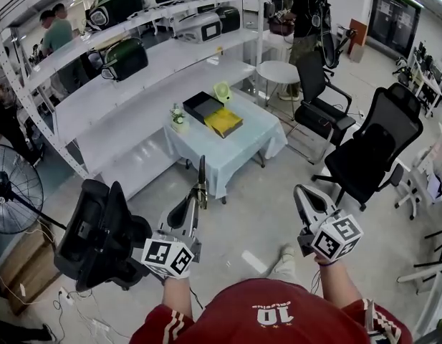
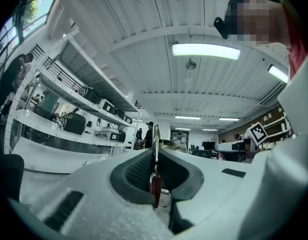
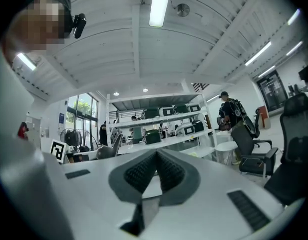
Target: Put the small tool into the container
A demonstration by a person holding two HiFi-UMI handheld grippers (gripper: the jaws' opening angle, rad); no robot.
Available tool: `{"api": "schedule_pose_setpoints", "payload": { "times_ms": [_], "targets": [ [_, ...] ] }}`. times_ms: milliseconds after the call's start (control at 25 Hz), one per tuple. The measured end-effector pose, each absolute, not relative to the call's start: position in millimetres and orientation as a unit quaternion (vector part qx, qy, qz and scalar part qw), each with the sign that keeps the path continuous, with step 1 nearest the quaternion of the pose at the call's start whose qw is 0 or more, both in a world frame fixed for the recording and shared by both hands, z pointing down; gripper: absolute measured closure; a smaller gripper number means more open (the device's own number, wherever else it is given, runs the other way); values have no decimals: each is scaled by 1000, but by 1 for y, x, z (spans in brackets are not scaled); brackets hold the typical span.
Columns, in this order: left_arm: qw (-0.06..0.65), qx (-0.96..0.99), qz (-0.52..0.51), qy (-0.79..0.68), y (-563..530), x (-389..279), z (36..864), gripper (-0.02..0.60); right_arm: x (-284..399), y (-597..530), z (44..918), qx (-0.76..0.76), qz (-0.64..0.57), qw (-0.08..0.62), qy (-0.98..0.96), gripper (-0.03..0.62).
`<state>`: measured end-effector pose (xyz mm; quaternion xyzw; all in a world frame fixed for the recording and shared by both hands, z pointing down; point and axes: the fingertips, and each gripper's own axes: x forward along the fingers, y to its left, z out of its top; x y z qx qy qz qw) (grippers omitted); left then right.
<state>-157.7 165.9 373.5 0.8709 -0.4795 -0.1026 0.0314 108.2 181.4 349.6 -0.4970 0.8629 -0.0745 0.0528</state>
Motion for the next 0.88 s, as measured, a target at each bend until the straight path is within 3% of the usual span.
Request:
{"api": "schedule_pose_setpoints", "payload": {
  "times_ms": [440,880],
  "targets": [
    [41,865,-104,-489,118,-153,381,560,113,135,367,-499,-58,8,865,589],
    [8,852,-82,-517,-9,-129,352,558,140,-12,349,-464,-61,52,882,589]
  ]
}}
